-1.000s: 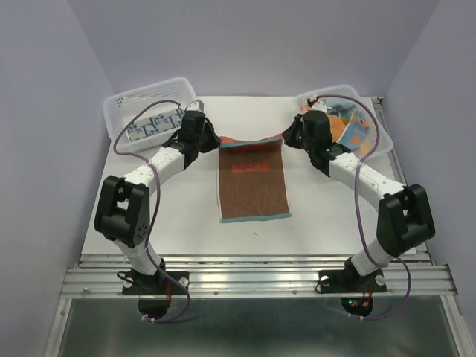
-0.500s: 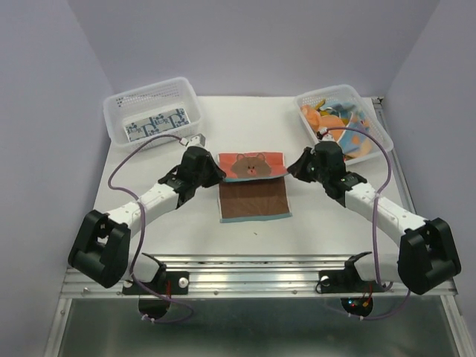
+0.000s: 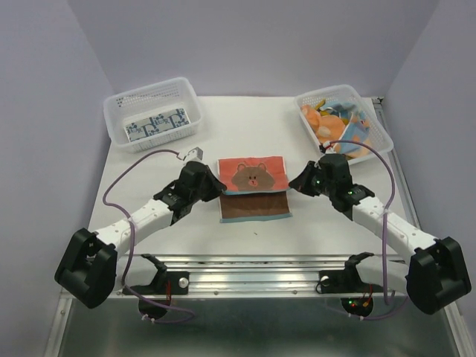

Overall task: Fold and stack the towels
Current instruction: Fold the towel

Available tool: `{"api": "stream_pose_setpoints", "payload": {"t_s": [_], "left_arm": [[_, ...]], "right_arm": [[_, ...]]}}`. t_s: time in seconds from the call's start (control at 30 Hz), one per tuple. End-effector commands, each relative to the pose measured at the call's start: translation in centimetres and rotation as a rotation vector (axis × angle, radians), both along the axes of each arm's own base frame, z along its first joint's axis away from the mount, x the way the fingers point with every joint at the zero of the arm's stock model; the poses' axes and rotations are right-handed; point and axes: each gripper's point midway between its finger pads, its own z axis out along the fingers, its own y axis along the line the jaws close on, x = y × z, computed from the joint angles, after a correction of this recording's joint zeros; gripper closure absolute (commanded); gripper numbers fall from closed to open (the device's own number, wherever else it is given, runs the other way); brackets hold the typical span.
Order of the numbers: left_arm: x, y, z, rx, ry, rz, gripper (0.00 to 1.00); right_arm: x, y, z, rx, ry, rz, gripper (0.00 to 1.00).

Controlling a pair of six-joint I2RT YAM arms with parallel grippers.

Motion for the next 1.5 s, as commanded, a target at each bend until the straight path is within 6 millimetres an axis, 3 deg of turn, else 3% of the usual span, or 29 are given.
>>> {"api": "stream_pose_setpoints", "payload": {"t_s": [0.0,0.13,0.3,0.53,0.83,0.97,1.0,1.07,1.13,1.17,1.2,1.23,1.33,1.37,1.47], "left_arm": [[-0.2,0.0,1.8,-0.035,-0.041,0.001,1.00],[-0.2,0.0,2.6,-0.031,-0.051,-0.003,1.00],[-1.2,-0.2,1.7,-0.039,-0.019,-0.016,1.00],[-3.3,0.2,-0.4,-0.042,0.038,-0.035,1.00],[-6.0,0.9,-5.7,0.031,0.176,-0.077,0.99],[-7.1,1.2,-6.8,0.041,0.211,-0.092,0.77],[-7.2,1.1,-6.8,0.037,0.214,-0.097,0.64],[-7.6,1.2,-6.5,0.032,0.212,-0.104,0.49],[-7.8,1.3,-5.8,0.029,0.193,-0.112,0.40],[-7.9,1.4,-5.6,0.037,0.184,-0.118,0.35],[-7.6,1.6,-5.3,0.044,0.166,-0.114,0.16],[-7.4,1.7,-4.8,0.046,0.148,-0.108,0.05],[-6.1,2.1,-4.0,0.081,0.111,-0.072,0.01],[-5.0,2.2,-3.1,0.092,0.082,-0.045,0.01],[-2.6,2.8,-3.1,0.145,0.067,-0.016,0.01]], "right_arm": [[-0.4,0.0,1.3,0.027,-0.033,0.012,0.99],[-0.5,0.0,2.5,0.027,-0.053,0.021,0.99],[-1.1,-0.2,2.6,0.022,-0.053,0.027,0.99],[-3.6,0.2,-1.4,0.055,0.051,0.066,0.99],[-5.4,0.5,-6.2,0.063,0.173,0.098,0.98],[-6.3,0.4,-7.5,0.064,0.214,0.099,0.85],[-6.6,0.3,-7.8,0.060,0.225,0.098,0.81],[-6.8,0.2,-7.8,0.060,0.225,0.098,0.71],[-7.0,0.1,-7.6,0.056,0.223,0.100,0.49],[-6.8,0.0,-7.1,0.052,0.203,0.100,0.26],[-6.6,0.0,-6.7,0.049,0.188,0.100,0.12],[-5.9,0.1,-5.6,0.046,0.147,0.111,0.00],[-4.5,0.4,-3.5,0.036,0.080,0.119,0.00],[-3.3,0.6,-1.8,0.036,0.030,0.120,0.00],[-0.5,0.8,0.9,0.047,-0.066,0.068,0.00]]}}
